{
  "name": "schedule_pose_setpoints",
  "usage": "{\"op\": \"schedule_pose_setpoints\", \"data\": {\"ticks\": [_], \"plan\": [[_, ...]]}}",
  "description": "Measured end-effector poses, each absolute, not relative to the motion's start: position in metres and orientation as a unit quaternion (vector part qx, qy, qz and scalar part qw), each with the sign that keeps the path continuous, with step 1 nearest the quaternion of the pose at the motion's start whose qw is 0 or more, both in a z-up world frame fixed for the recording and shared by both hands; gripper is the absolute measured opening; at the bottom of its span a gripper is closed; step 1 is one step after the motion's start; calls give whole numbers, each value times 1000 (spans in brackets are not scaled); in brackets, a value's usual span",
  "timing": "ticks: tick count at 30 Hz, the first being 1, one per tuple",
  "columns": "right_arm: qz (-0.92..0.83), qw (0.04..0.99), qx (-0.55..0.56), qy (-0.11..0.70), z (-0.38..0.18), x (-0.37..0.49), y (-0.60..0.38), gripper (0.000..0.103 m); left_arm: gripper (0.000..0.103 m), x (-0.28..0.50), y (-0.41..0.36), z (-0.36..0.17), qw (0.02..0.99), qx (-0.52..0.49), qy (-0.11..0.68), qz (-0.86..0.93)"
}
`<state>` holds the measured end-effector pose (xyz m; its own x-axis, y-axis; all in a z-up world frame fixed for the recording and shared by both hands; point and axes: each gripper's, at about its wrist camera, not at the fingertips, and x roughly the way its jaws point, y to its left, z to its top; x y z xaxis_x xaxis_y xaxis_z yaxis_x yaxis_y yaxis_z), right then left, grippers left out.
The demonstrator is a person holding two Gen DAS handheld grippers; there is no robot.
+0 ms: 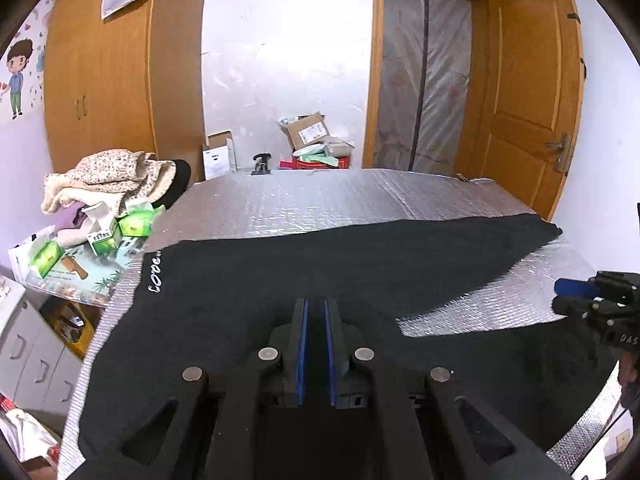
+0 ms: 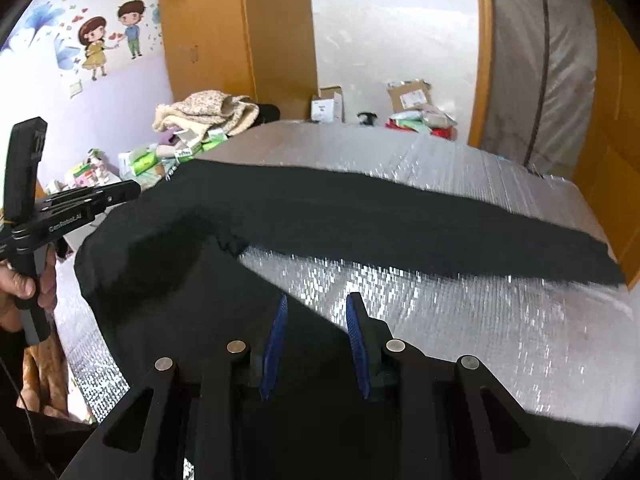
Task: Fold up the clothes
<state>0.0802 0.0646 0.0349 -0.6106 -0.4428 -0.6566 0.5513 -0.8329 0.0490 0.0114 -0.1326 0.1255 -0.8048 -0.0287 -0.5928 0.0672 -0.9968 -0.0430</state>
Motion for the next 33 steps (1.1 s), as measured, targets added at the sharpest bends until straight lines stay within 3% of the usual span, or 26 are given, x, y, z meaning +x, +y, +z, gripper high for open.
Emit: {"op": "schedule_pose_setpoints", "data": {"ticks": [6,11,33], "plan": [[-888,310,329,87,49,67,60,32,7,4,-160,128,36,324,50,-944],[-882,335,321,83,58,59,56,33,16,4,-168,128,47,328,53,-942],[-867,359,322,127,59,53,21,34,16,-8,-171,120,63,352,22,-933]]}}
